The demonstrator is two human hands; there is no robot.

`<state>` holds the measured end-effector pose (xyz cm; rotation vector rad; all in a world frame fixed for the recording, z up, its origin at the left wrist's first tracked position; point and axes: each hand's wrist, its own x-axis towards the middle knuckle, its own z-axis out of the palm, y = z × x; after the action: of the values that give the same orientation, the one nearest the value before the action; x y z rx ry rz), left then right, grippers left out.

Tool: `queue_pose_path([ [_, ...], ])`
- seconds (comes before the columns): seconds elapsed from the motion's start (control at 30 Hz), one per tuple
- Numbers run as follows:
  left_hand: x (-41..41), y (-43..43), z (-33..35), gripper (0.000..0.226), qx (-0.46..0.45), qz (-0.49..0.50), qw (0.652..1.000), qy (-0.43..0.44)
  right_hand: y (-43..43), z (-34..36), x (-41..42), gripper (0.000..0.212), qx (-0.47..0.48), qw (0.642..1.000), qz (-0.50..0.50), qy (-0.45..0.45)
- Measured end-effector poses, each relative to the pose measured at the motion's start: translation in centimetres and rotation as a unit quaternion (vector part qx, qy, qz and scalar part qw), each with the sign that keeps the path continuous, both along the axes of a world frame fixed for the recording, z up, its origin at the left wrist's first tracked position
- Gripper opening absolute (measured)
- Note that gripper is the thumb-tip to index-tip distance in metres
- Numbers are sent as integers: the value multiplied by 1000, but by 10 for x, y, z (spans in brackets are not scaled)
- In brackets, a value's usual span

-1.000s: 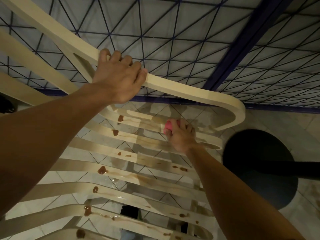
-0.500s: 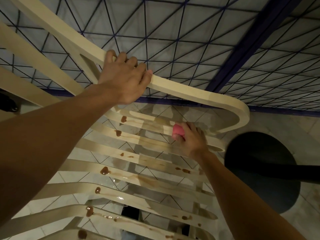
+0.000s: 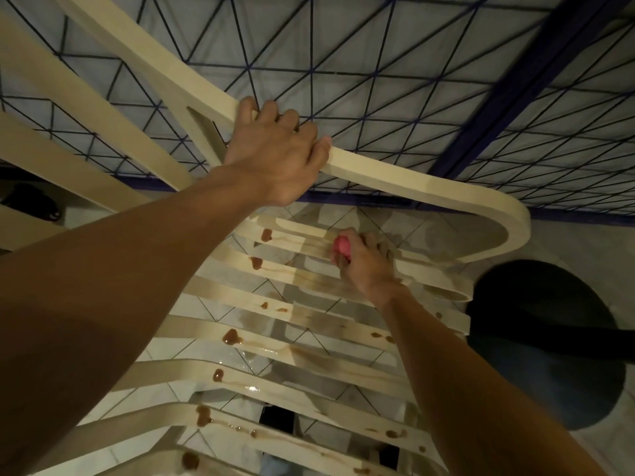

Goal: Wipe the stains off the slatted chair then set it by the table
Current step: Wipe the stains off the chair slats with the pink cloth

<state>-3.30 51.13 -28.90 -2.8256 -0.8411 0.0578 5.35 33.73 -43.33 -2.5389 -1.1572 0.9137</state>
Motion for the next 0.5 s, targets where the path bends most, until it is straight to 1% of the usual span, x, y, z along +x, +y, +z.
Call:
queue_pose_path([
  [0.07,0,0,0,55,2,1,1000,-1,-3,-2,1,40,7,1000,8,-9],
  [0.2,0,0,1,57,2,3,1000,2,-13,2,10,38,22,1000,-1,0],
  [0.37,0,0,2,58,1,4,1000,2,-30,8,29,40,4,999,-31,5],
  [0.5,0,-1,1,59,7,6,1000,-1,-26,5,37,42,-14,999,-29,20],
])
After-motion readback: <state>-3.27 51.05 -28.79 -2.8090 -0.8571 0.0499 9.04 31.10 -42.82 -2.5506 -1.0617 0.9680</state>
